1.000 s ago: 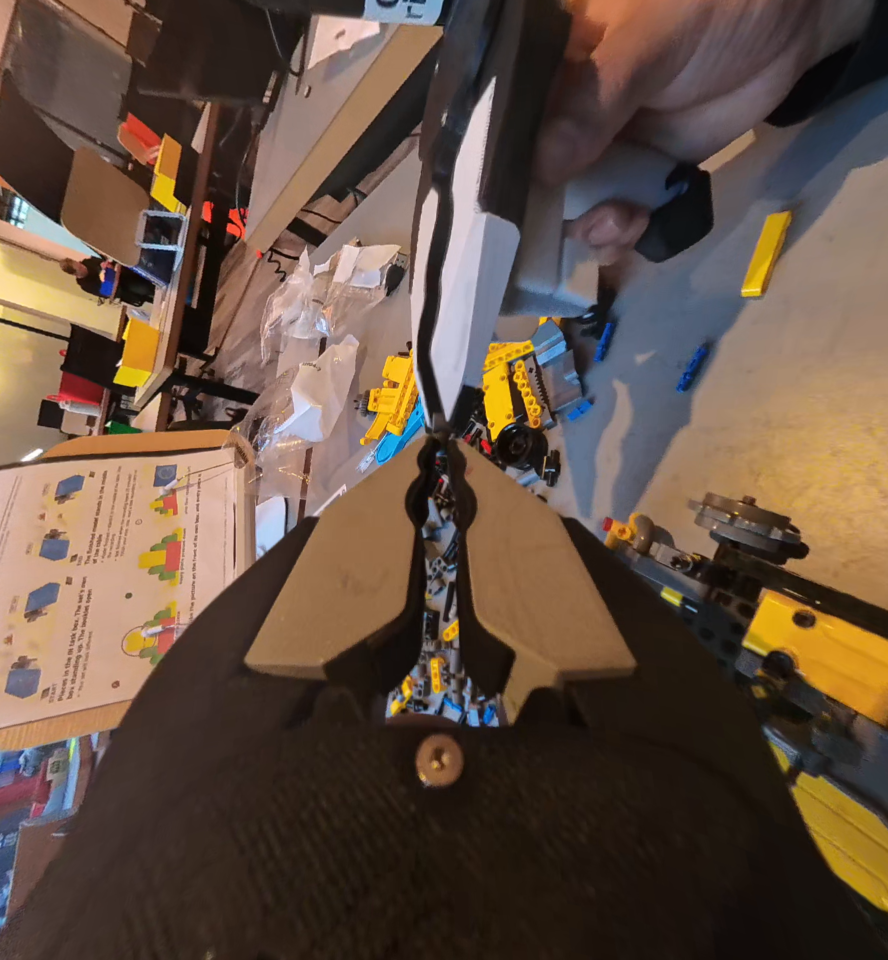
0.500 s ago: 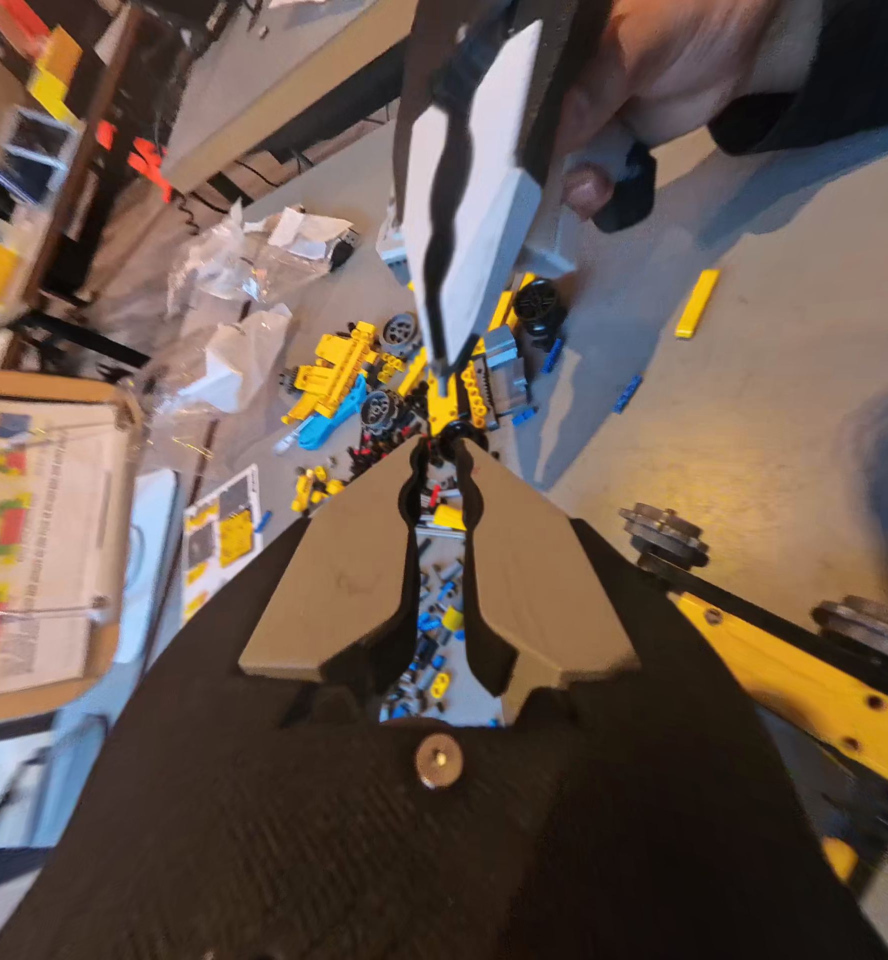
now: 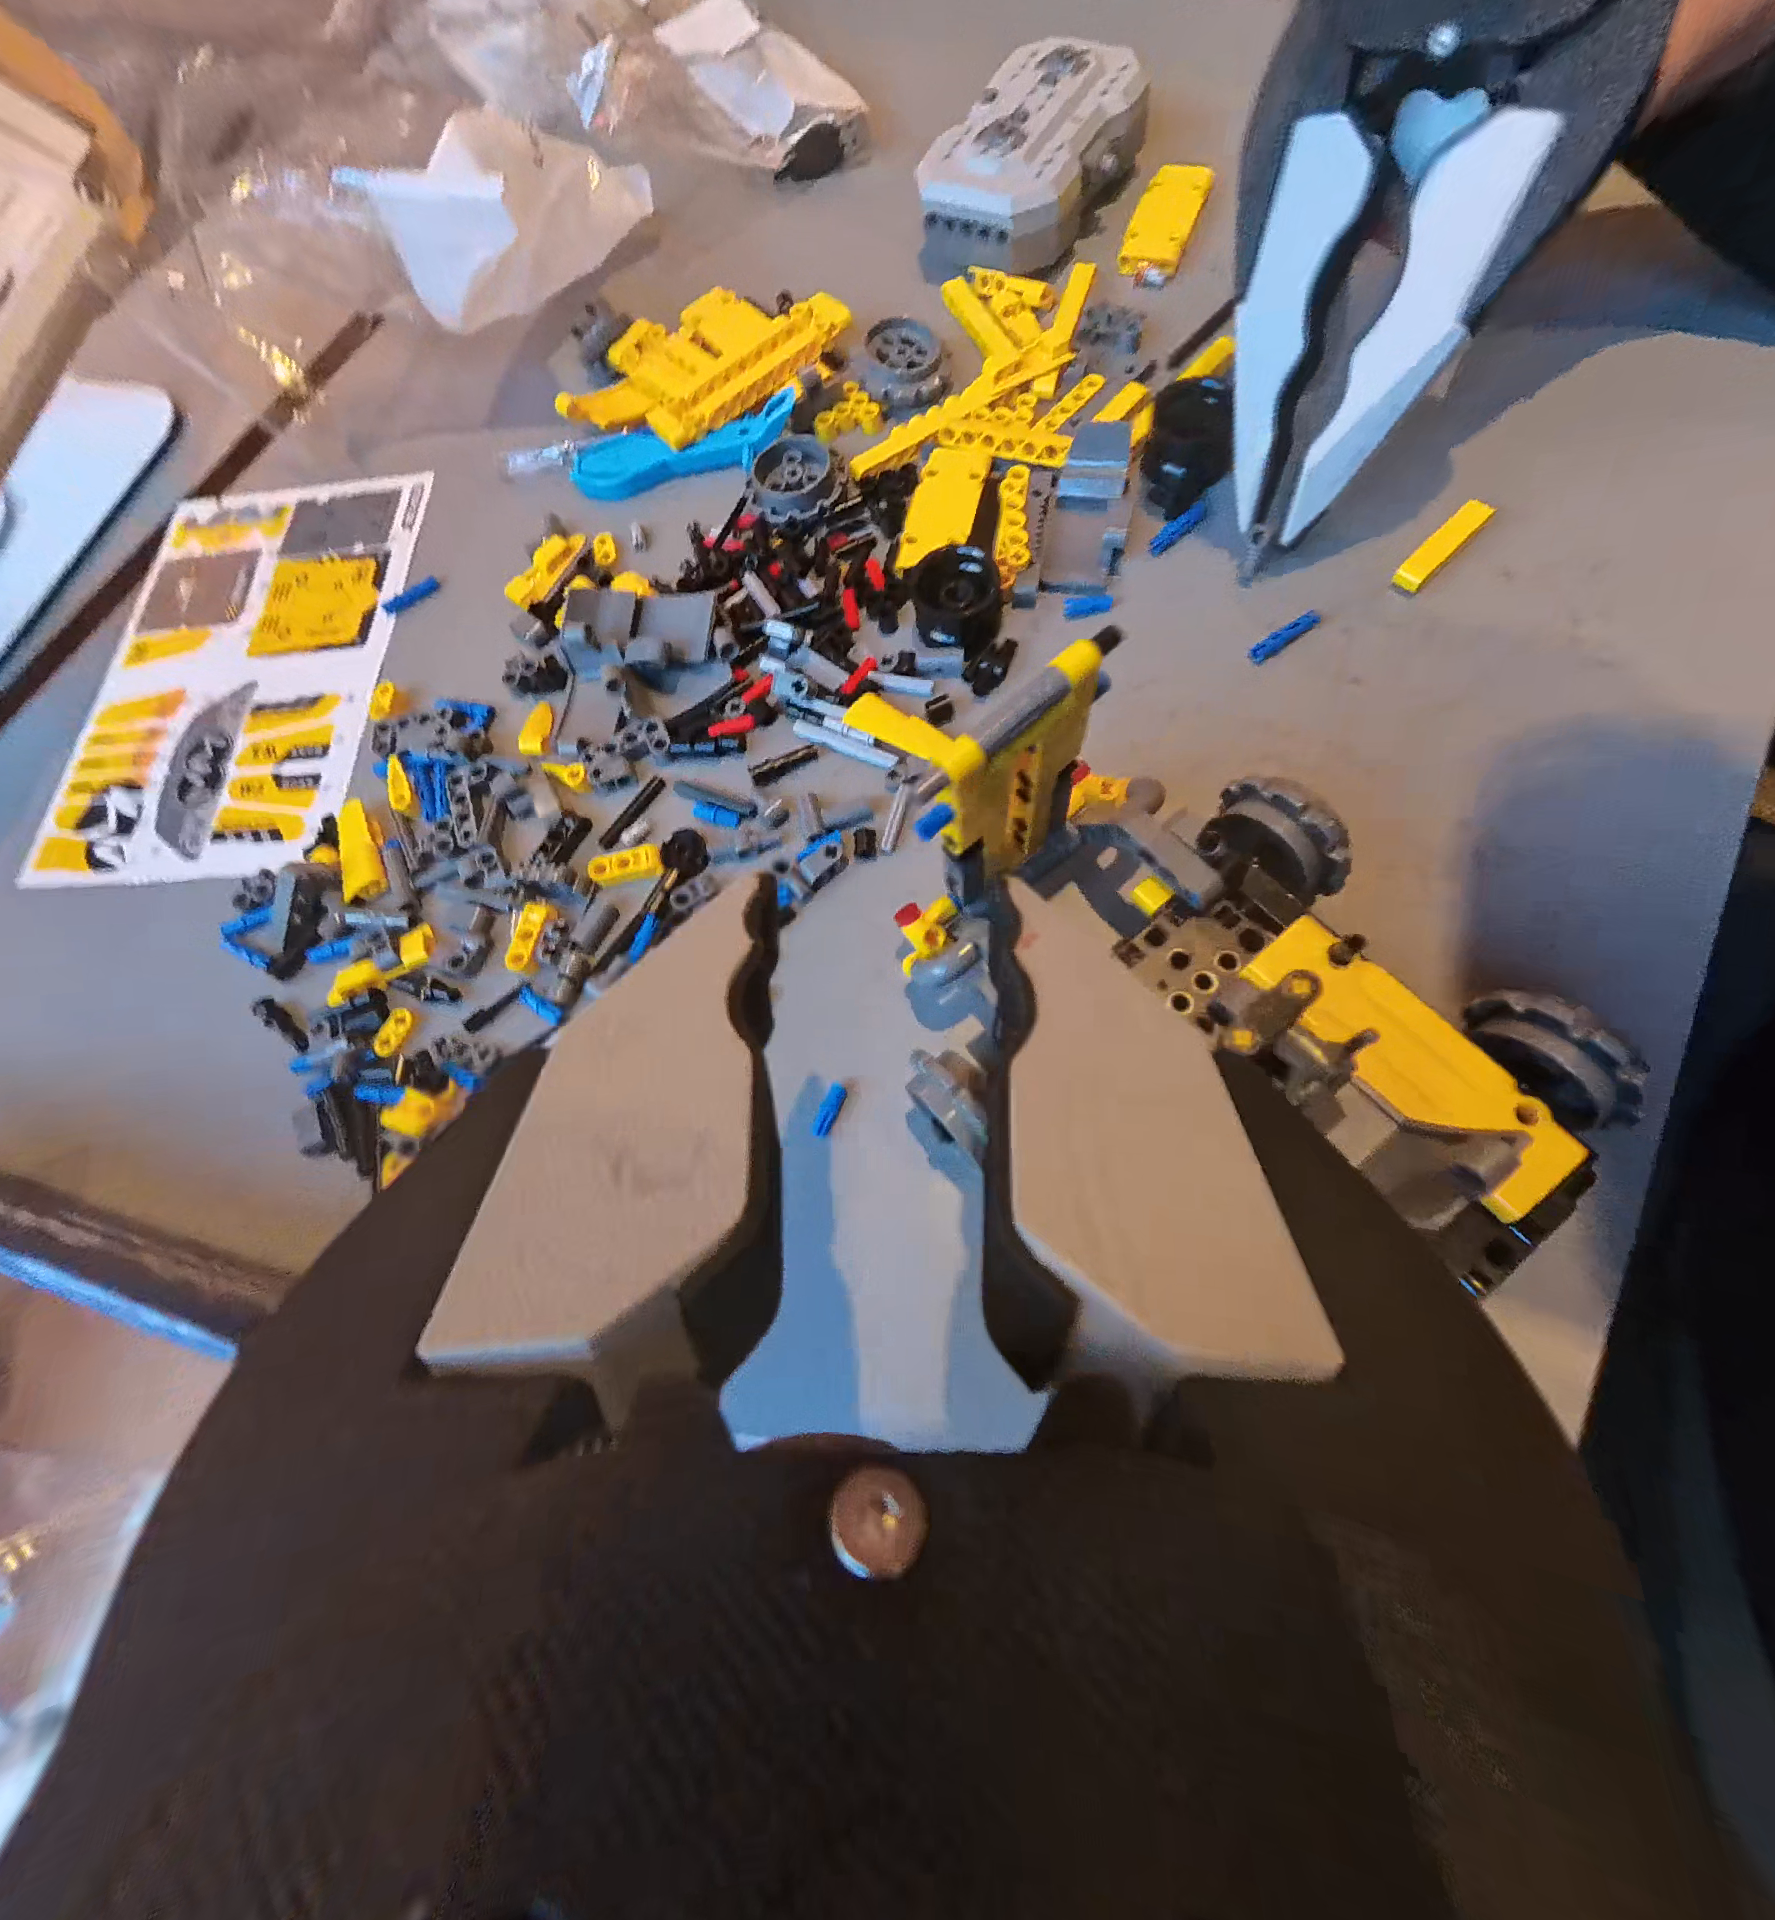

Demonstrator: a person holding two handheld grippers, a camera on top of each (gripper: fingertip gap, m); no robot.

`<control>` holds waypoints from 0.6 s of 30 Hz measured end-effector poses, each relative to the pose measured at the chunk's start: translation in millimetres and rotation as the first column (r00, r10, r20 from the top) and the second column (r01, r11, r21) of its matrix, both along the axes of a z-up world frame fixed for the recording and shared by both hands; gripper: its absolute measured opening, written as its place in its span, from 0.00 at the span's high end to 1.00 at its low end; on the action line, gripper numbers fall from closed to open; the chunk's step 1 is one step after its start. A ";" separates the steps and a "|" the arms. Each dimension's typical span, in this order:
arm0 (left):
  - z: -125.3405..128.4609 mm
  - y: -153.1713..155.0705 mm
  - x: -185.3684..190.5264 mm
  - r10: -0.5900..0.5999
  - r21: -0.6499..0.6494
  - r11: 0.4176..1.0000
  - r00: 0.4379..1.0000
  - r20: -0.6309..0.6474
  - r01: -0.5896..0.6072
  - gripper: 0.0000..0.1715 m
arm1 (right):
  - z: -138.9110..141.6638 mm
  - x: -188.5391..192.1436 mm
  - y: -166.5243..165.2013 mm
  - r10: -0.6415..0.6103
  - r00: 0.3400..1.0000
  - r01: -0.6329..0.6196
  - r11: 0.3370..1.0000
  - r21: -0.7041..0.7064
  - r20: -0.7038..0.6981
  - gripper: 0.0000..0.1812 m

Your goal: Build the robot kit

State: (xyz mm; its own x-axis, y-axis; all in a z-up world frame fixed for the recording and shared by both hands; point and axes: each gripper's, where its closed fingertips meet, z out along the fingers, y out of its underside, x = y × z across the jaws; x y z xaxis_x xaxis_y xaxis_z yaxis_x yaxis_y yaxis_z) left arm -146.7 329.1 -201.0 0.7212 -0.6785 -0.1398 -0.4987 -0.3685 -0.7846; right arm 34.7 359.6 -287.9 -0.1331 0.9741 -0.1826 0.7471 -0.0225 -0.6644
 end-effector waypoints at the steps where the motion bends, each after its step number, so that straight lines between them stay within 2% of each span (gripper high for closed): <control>1: -1.9 1.2 -5.9 0.030 -0.021 0.999 0.999 0.019 -0.030 0.78 | -3.4 0.3 0.7 -0.003 1.000 0.002 1.000 0.004 0.011 0.97; 4: -5.7 3.9 -26.5 0.115 -0.082 0.991 0.992 0.060 -0.110 0.78 | -0.2 -1.5 0.1 -0.001 1.000 0.001 1.000 0.000 -0.003 0.93; 9: -20.3 2.0 -65.1 0.231 -0.205 0.953 0.973 0.003 -0.225 0.80 | 17.8 -7.0 -1.0 -0.001 0.995 -0.003 0.999 -0.032 -0.097 0.91; 12: -37.1 -9.7 -68.4 0.205 -0.334 0.923 0.979 0.008 -0.191 0.80 | 24.6 -9.3 1.7 -0.010 0.991 0.007 1.000 -0.024 -0.135 0.91; 18: -74.4 -7.4 -65.0 0.102 -0.377 0.913 0.982 -0.161 -0.157 0.81 | 39.4 -16.4 9.3 -0.048 0.975 0.042 0.999 -0.031 -0.215 0.91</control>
